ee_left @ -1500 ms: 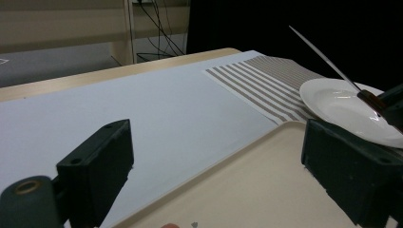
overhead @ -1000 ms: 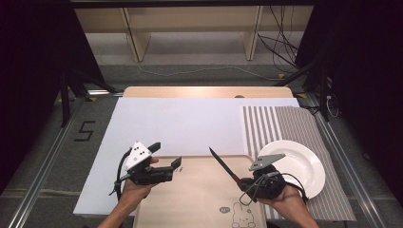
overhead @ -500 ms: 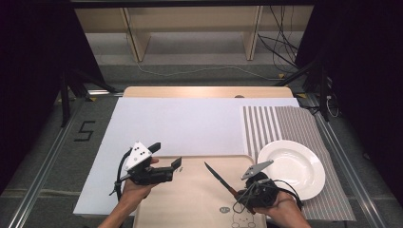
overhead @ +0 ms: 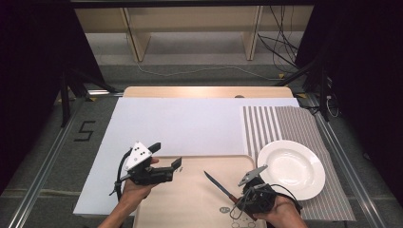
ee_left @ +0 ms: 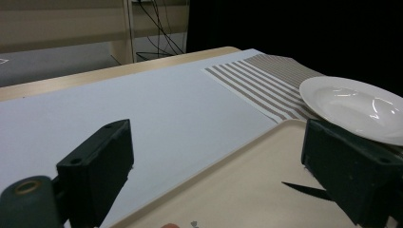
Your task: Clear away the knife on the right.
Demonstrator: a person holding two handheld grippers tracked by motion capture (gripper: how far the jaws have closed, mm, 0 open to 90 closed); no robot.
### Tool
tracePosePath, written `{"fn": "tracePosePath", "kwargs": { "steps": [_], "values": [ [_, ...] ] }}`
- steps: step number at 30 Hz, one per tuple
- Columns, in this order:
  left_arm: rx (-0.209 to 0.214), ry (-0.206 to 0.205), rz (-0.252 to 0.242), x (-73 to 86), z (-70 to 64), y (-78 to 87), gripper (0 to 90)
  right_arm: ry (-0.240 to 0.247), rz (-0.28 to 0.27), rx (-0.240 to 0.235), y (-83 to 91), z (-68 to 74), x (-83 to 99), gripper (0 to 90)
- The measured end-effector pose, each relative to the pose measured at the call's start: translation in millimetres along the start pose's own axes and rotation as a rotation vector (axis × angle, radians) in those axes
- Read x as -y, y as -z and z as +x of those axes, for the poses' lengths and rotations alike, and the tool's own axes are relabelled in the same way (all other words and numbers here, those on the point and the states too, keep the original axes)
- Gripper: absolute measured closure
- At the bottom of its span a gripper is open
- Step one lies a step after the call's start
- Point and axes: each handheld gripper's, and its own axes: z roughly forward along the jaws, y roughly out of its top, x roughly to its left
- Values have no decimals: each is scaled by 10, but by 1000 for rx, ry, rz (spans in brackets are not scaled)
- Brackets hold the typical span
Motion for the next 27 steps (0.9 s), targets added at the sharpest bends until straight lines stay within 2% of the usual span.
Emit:
{"fn": "tracePosePath", "kwargs": {
  "steps": [3, 13, 16, 19, 20, 21, 22, 23, 24, 25, 26, 27],
  "values": [
    [1, 0, -2, 1, -1, 2, 102, 16, 23, 16, -24, 18, 0, 771],
    [5, 4, 1, 2, -2, -2, 102, 33, 89, 7, -107, 29, 2, 770],
    [4, 1, 2, 3, -4, -5, 102, 39, 94, 11, -102, 29, 1, 769],
    [4, 0, 4, 3, -4, -7, 102, 39, 106, -7, -100, 31, 2, 759],
    [5, 0, 4, 3, -2, -7, 102, 35, 105, -6, -101, 36, -4, 720],
    [4, 1, 3, 3, -2, -6, 102, 34, 107, -13, -96, 36, -14, 623],
    [4, 1, 3, 3, -2, -4, 102, 47, 83, -22, -64, 55, -43, 541],
    [4, 2, 2, 3, -1, -4, 102, 47, 83, -22, -64, 55, -43, 541],
    [4, 2, 3, 3, 0, -4, 102, 58, 64, -21, -42, 66, -54, 505],
    [4, 3, 3, 3, 1, -4, 102, 77, 26, -20, -8, 87, -77, 488],
    [3, 2, 4, 3, 0, -6, 102, 116, -48, -16, 32, 128, -104, 566],
    [3, 2, 4, 3, 0, -6, 102, 116, -48, -16, 32, 128, -104, 566]
  ]
}}
